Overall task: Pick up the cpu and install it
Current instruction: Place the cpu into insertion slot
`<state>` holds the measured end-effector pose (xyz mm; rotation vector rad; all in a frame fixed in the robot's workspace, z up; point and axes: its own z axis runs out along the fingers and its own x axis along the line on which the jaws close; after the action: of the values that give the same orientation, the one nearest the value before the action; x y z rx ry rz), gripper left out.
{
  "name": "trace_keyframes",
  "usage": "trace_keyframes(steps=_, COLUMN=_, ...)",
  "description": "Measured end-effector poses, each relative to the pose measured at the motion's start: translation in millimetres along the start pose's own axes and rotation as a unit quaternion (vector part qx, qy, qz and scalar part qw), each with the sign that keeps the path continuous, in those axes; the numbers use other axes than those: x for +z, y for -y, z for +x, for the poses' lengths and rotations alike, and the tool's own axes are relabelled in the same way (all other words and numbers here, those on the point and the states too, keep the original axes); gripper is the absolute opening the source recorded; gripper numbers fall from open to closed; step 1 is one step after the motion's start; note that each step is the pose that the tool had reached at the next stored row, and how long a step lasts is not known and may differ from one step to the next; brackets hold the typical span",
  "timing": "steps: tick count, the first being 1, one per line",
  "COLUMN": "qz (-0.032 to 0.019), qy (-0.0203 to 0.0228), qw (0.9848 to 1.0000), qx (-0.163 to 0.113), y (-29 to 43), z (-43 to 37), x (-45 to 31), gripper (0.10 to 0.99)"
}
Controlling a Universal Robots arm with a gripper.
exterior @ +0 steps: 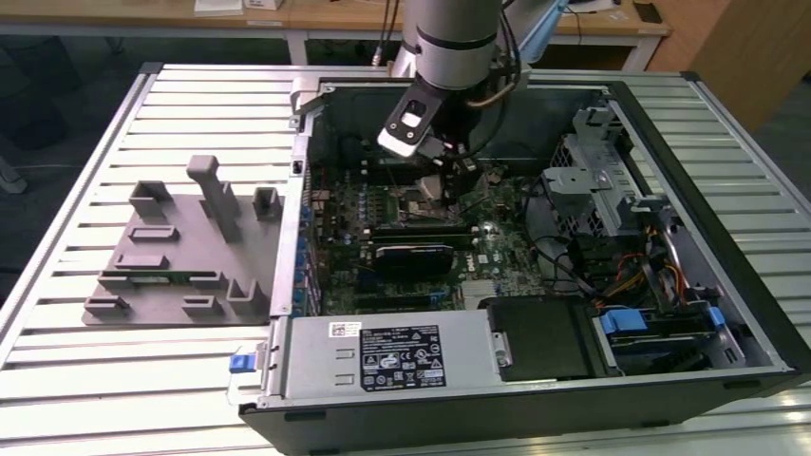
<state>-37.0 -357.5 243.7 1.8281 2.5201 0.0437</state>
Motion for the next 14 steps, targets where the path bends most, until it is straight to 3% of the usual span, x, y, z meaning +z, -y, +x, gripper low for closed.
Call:
trace_keyframes(steps=2, qz=0.0001, qy=0.0007, qw=0.9999, qx=0.017, y=0.0, z=0.0, x=0.3, gripper=0.545)
trace_keyframes(steps=3, qz=0.0003, qy=0.0021, qw=0.9986, qx=0.052, y=0.0, z=0.0, x=0.8, gripper=0.545)
trace_keyframes(steps=8, qz=0.0006, qy=0.0037, qw=0.9955, qx=0.095, y=0.1, z=0.0, x=1.4, gripper=0.545)
trace_keyframes(steps=9, qz=0.0008, qy=0.0051, qw=0.9915, qx=0.130, y=0.1, z=0.0, x=1.8, gripper=0.545)
trace_keyframes(steps=10, qz=0.0009, qy=0.0057, qw=0.9893, qx=0.146, y=0.1, z=0.0, x=2.0, gripper=0.545)
trace_keyframes(steps=14, qz=0.0011, qy=0.0070, qw=0.9839, qx=0.179, y=0.1, z=0.0, x=2.4, gripper=0.545)
